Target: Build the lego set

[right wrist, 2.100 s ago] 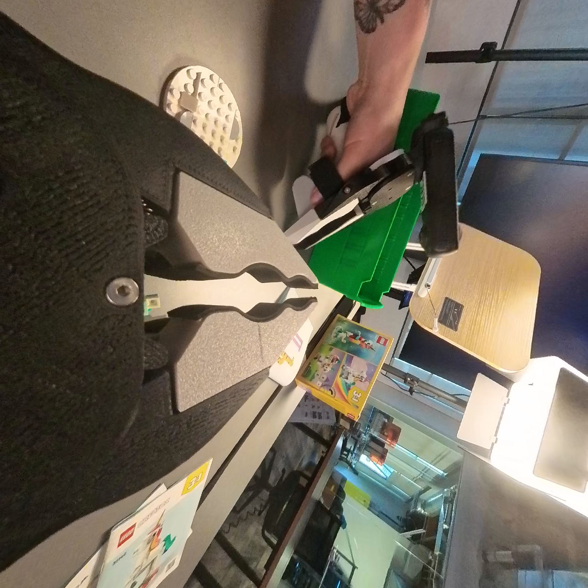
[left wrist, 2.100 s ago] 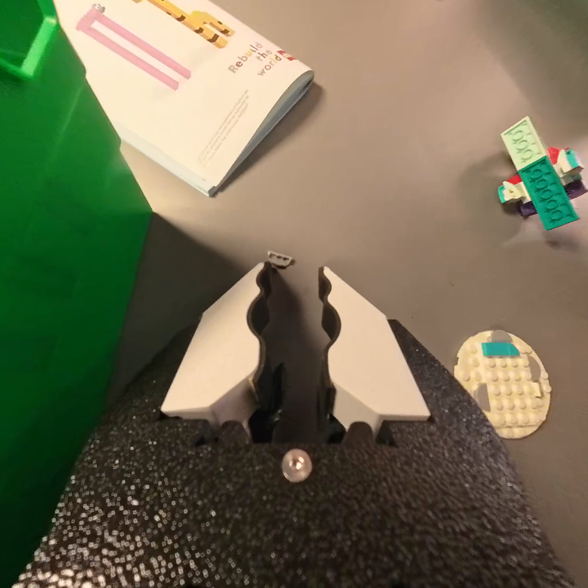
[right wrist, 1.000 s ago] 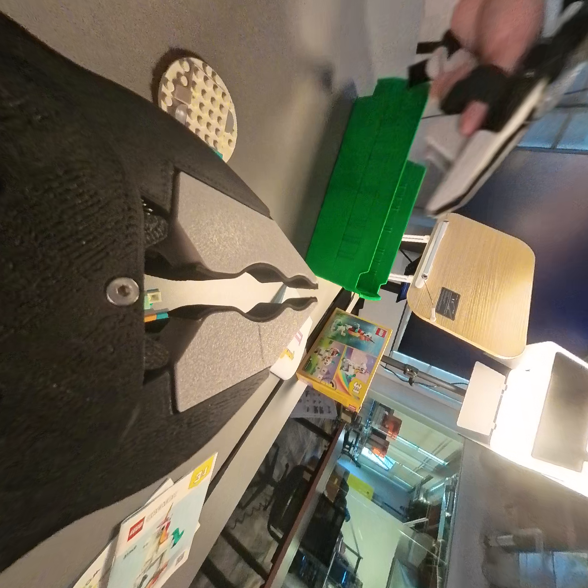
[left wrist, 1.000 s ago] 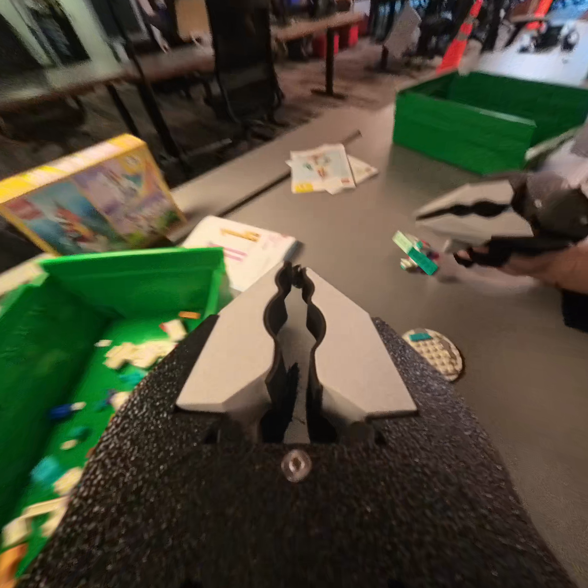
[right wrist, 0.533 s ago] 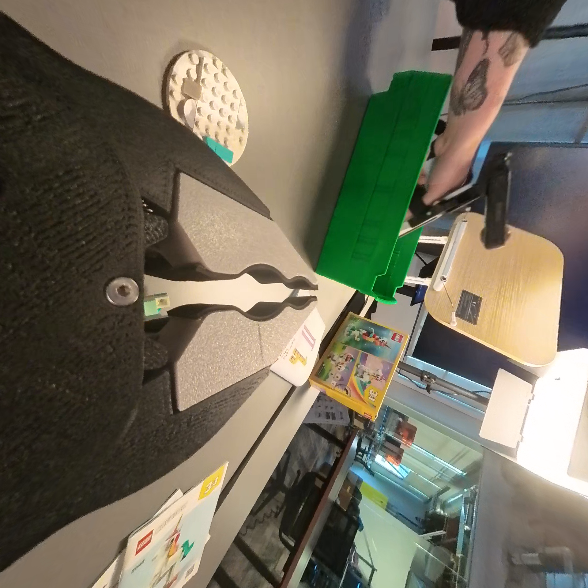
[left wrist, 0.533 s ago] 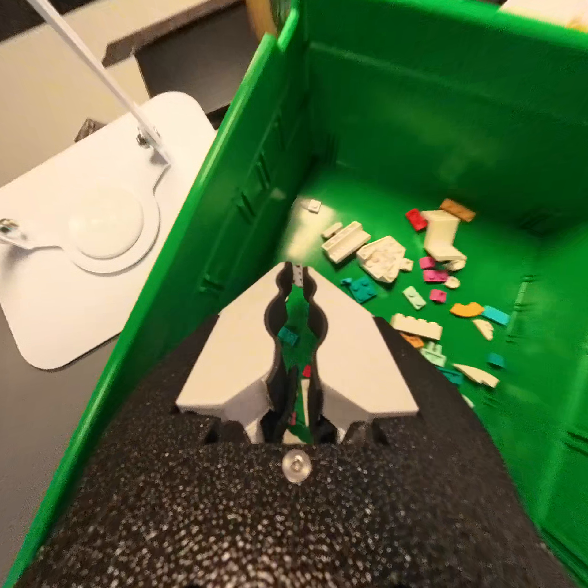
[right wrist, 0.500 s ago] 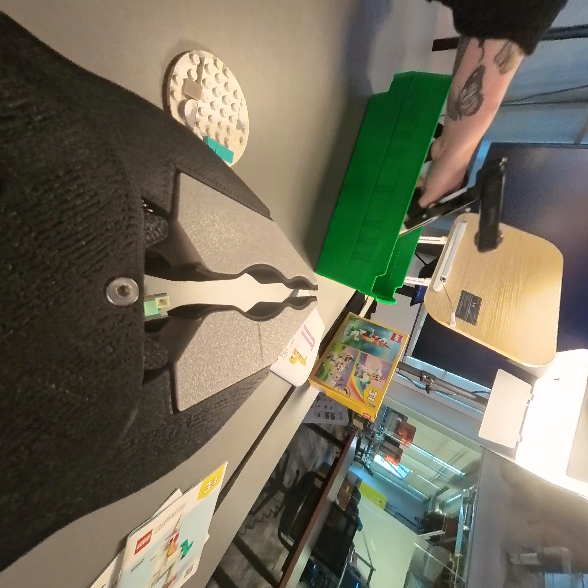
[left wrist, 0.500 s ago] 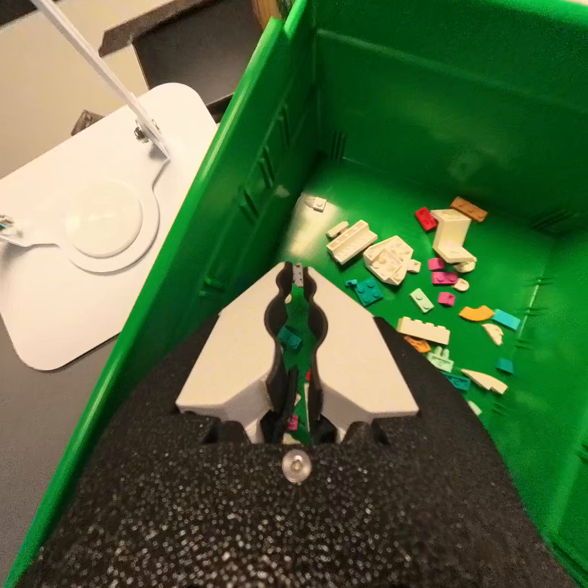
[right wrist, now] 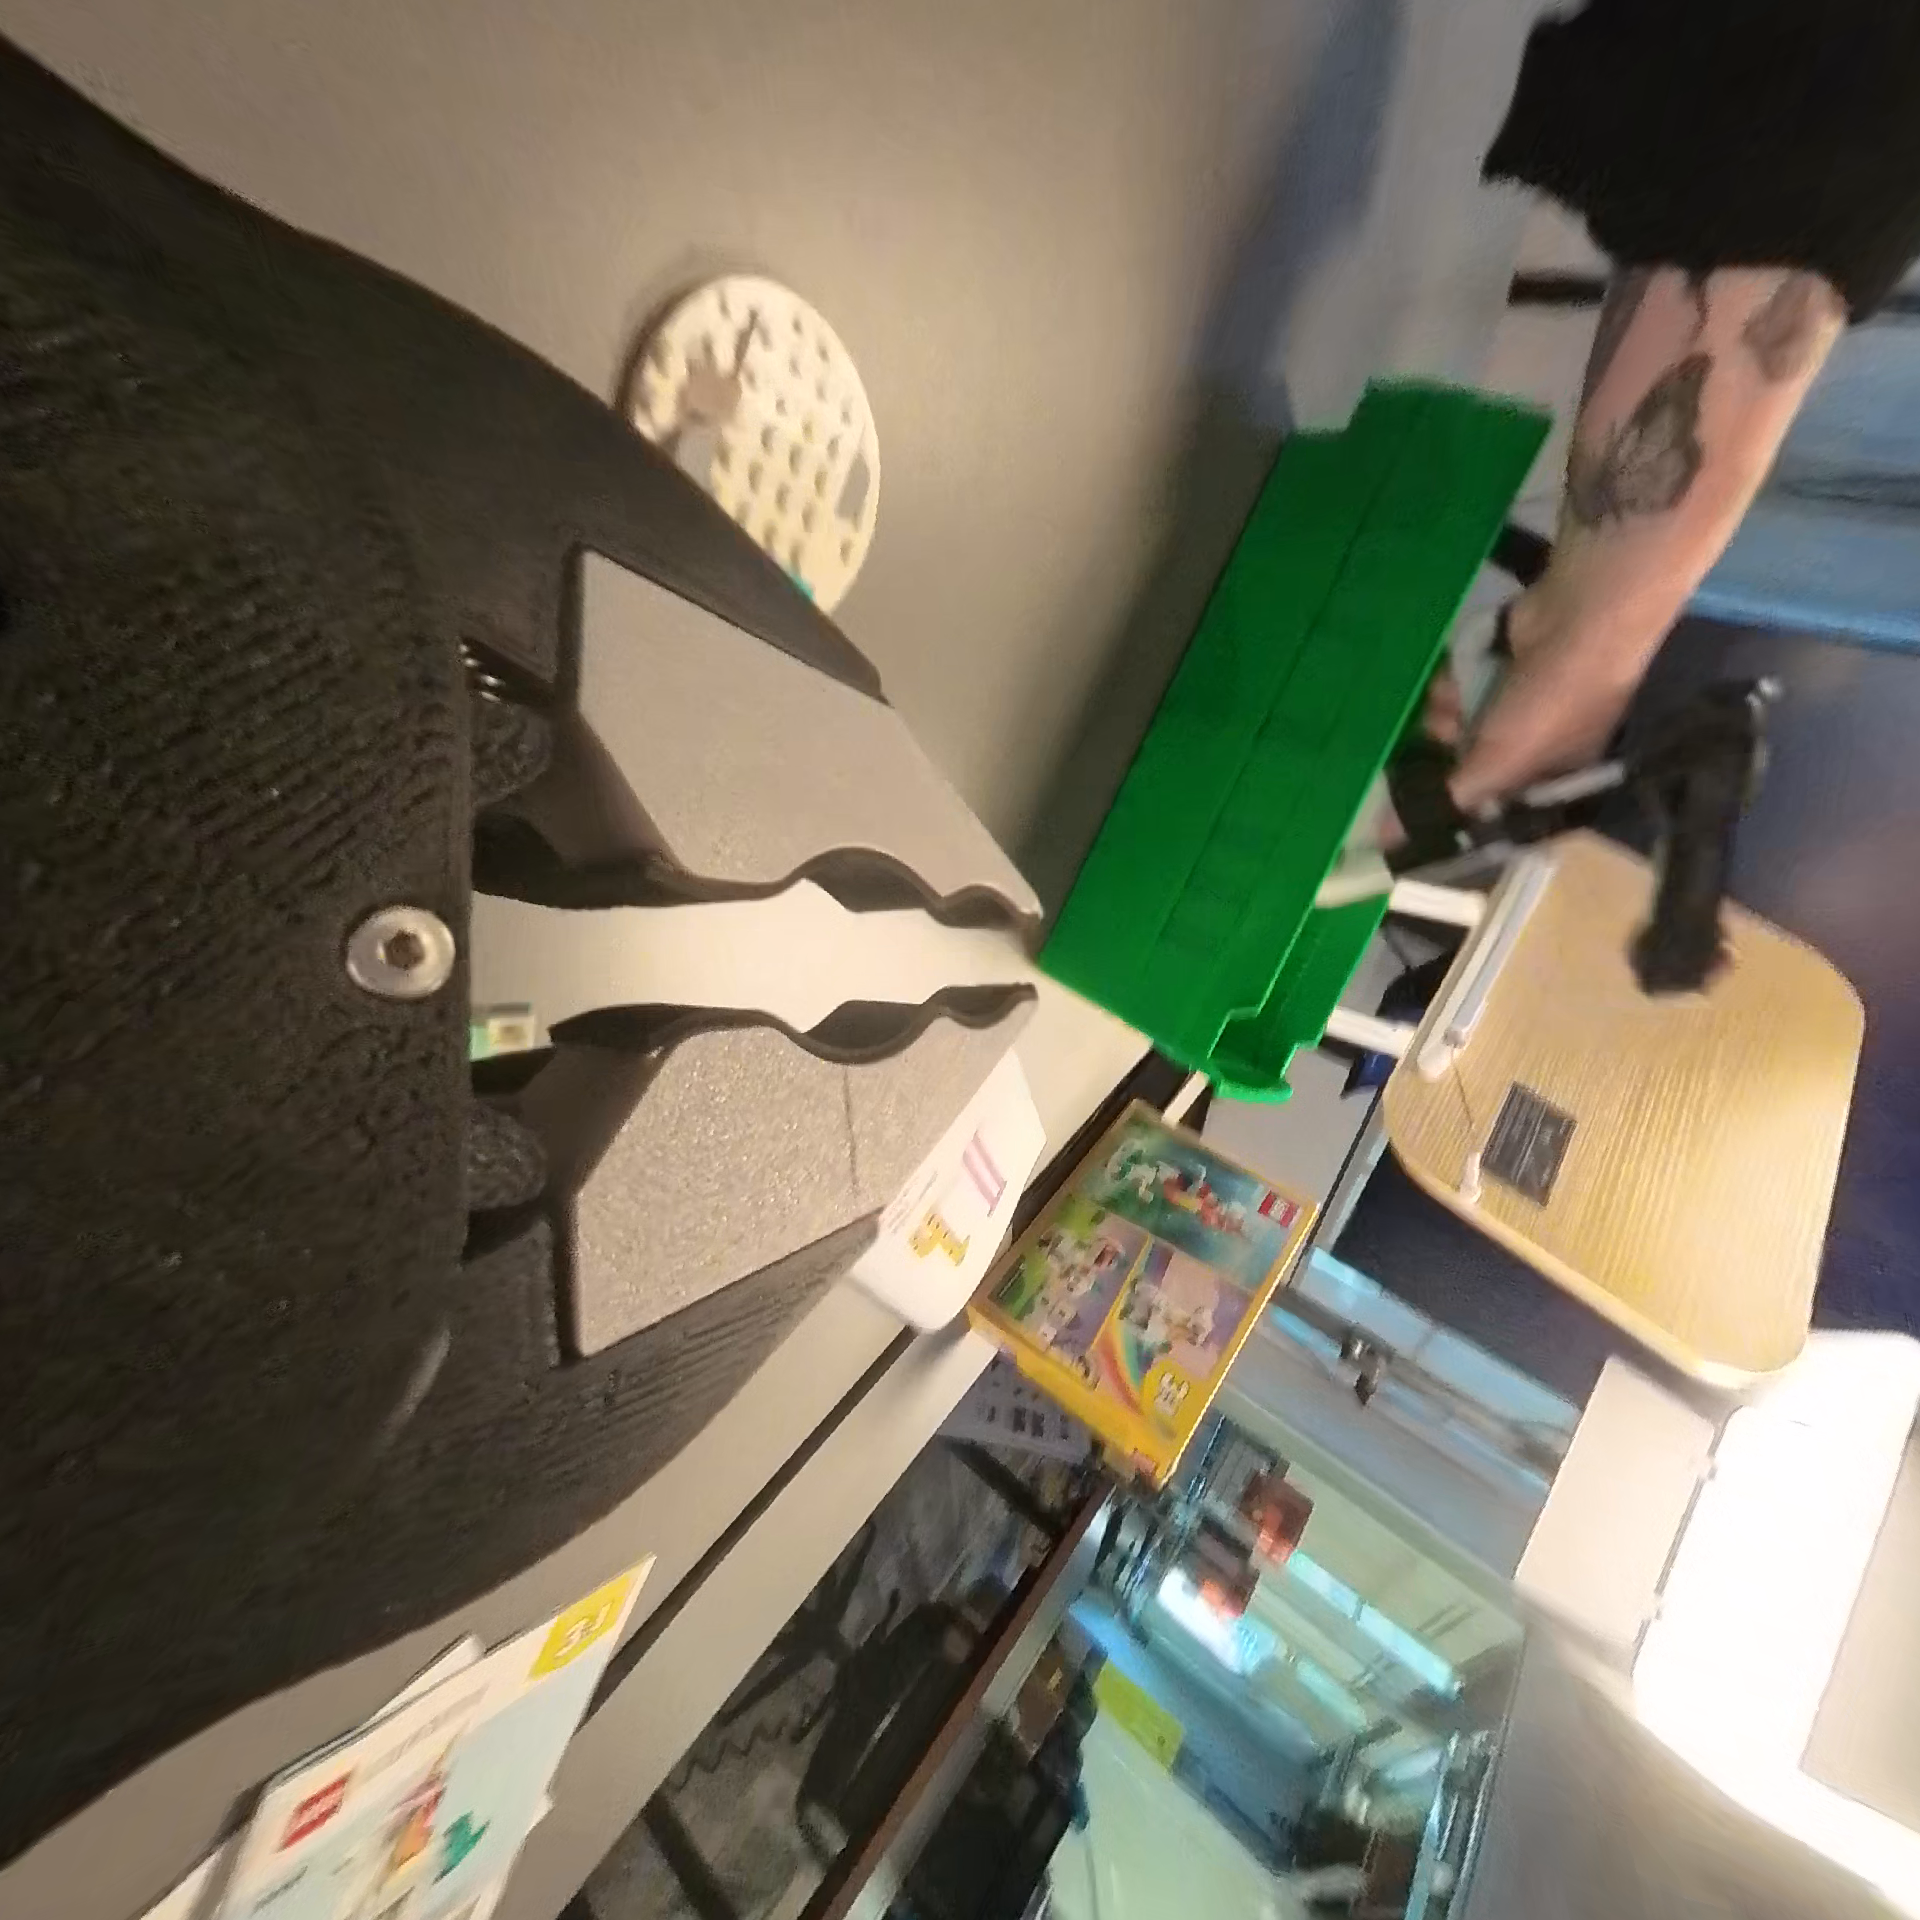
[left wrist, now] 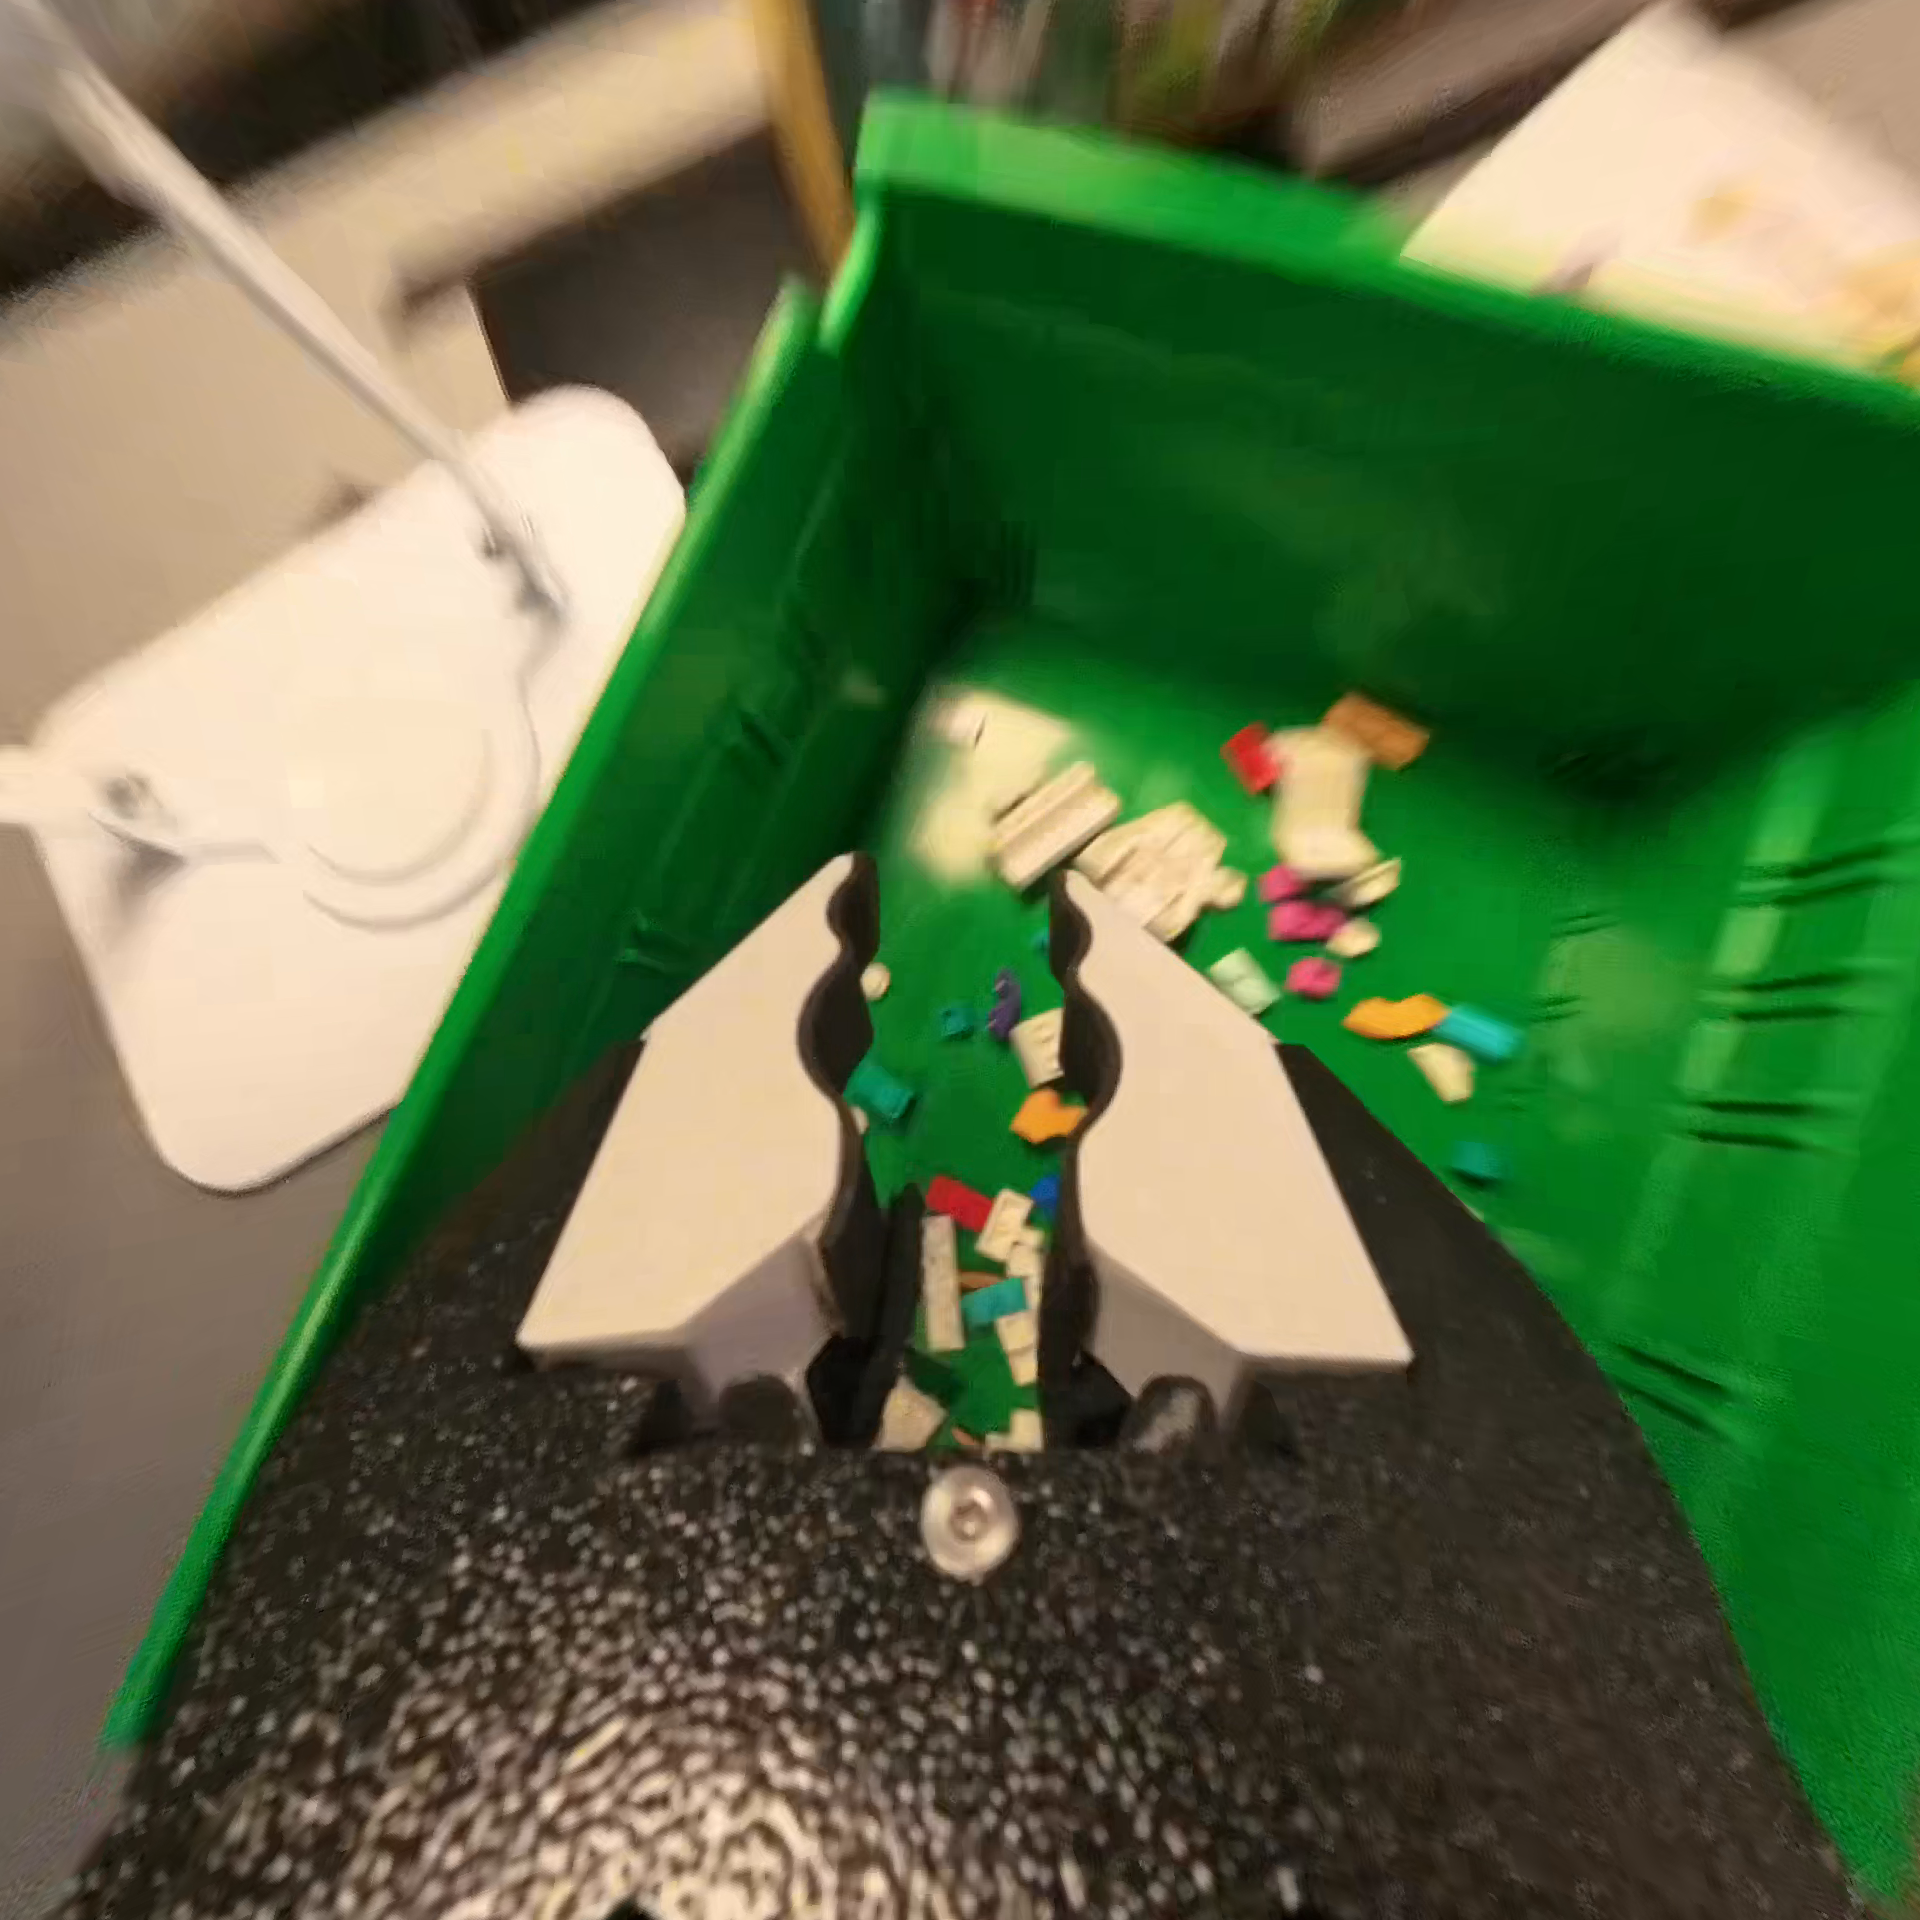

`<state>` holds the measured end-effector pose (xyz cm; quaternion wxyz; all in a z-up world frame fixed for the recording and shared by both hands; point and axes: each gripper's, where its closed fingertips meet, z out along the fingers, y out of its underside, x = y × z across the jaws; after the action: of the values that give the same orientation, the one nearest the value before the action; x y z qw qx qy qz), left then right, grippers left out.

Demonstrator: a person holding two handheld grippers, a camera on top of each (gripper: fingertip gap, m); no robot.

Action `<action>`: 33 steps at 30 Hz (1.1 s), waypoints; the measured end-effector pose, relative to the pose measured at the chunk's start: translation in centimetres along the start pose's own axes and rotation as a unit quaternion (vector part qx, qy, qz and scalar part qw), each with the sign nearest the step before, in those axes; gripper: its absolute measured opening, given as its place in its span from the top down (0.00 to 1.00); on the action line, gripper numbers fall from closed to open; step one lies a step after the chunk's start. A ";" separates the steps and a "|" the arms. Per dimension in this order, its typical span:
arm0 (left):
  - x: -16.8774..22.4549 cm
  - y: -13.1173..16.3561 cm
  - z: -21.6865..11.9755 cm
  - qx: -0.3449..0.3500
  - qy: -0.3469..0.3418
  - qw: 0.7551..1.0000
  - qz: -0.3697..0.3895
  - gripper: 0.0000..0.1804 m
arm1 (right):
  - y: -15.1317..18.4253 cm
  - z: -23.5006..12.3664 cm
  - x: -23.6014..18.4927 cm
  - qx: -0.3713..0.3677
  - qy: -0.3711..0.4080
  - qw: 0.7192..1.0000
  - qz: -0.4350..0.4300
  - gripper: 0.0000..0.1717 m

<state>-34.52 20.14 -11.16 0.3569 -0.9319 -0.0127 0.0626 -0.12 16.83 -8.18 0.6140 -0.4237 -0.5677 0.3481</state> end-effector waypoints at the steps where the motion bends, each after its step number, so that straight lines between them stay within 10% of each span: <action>1: 1.4 -1.9 -2.3 0.061 0.004 0.998 0.012 0.84 | -0.3 -0.1 -1.1 0.005 -0.037 0.999 -0.001 0.93; 8: 17.8 -3.6 -16.9 0.327 0.110 0.926 0.155 0.91 | 1.9 -0.7 -7.4 -0.150 -0.229 0.959 0.078 0.70; 17: 26.9 1.6 -10.8 0.320 0.076 0.891 0.313 0.97 | 5.9 -1.5 -10.5 -0.275 -0.285 0.911 0.113 0.55; 23: 31.0 5.3 -9.5 0.290 0.260 0.885 0.256 0.93 | 6.1 -1.1 -10.5 -0.281 -0.274 0.914 0.107 0.63; 29: 32.4 8.6 -7.7 0.141 0.400 0.898 0.117 0.64 | 4.7 -0.3 -10.0 -0.202 -0.244 0.948 -0.040 0.64; 33: 33.9 9.3 -8.2 0.092 0.485 0.868 0.043 0.71 | 2.8 0.0 -9.9 -0.129 -0.218 0.958 -0.132 0.64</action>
<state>-0.08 10.07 -14.91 0.3987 -0.8076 0.2084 -0.3813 -1.10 8.90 -14.70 0.4557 -0.3344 -0.7791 0.2713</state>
